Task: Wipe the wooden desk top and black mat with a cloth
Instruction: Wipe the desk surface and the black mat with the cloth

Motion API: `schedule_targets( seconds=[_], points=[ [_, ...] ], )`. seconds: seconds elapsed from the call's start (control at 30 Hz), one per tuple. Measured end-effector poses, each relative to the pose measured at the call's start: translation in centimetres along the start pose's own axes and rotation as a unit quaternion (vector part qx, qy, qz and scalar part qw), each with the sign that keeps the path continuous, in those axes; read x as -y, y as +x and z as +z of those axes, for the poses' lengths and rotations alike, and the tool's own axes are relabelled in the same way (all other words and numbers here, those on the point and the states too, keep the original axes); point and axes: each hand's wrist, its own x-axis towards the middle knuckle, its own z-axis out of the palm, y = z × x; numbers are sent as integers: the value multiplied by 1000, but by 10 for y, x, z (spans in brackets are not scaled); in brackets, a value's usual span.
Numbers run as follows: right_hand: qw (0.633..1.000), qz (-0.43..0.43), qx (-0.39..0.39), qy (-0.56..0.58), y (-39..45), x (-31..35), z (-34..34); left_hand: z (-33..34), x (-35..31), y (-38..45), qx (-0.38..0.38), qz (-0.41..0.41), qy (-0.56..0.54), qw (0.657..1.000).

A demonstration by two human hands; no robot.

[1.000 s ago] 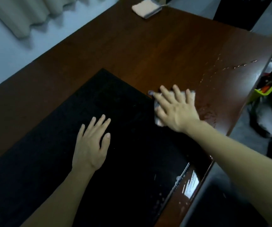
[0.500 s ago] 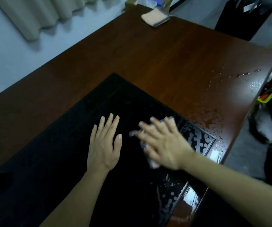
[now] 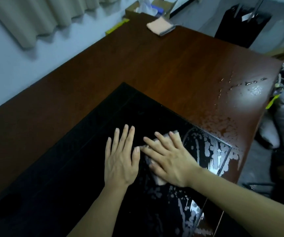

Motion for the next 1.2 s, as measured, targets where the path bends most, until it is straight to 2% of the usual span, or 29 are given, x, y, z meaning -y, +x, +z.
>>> schedule_targets(
  seconds=[0.07,0.17,0.27,0.37,0.5,0.57,0.63,0.7,0.83,0.9,0.97,1.03,1.2],
  points=[
    [999,37,-1,9,5,-33,-3,0,0,1,2,2,-4,1000],
    [983,178,-29,33,40,-88,-13,2,-1,2,1,8,-3,1000],
    [962,263,-34,69,76,-100,-21,3,1,3,0,8,7,1000],
    [969,238,-28,59,87,-60,-24,1,0,3,-4,5,15,1000],
    [993,118,-24,19,43,-4,-14,-2,-2,3,-7,11,23,1000],
    [998,53,-30,10,9,3,-3,-2,-1,3,-10,15,25,1000],
    [1000,11,-13,1,-12,-20,5,-2,-2,3,-11,16,25,999],
    [999,33,-13,-1,-12,-61,4,-2,-3,3,-12,17,25,999],
    [976,211,-43,33,19,-161,-10,-1,-3,3,-18,17,21,999],
    [962,266,-44,53,34,-179,-19,-2,-4,4,-18,19,16,1000],
    [957,280,-43,65,44,-166,-23,-5,-5,4,-7,19,5,1000],
    [967,246,-34,52,37,-133,-20,-8,-5,5,5,22,-5,1000],
    [997,49,-50,28,-40,-64,5,-9,-10,13,-16,11,-35,999]
  ],
)
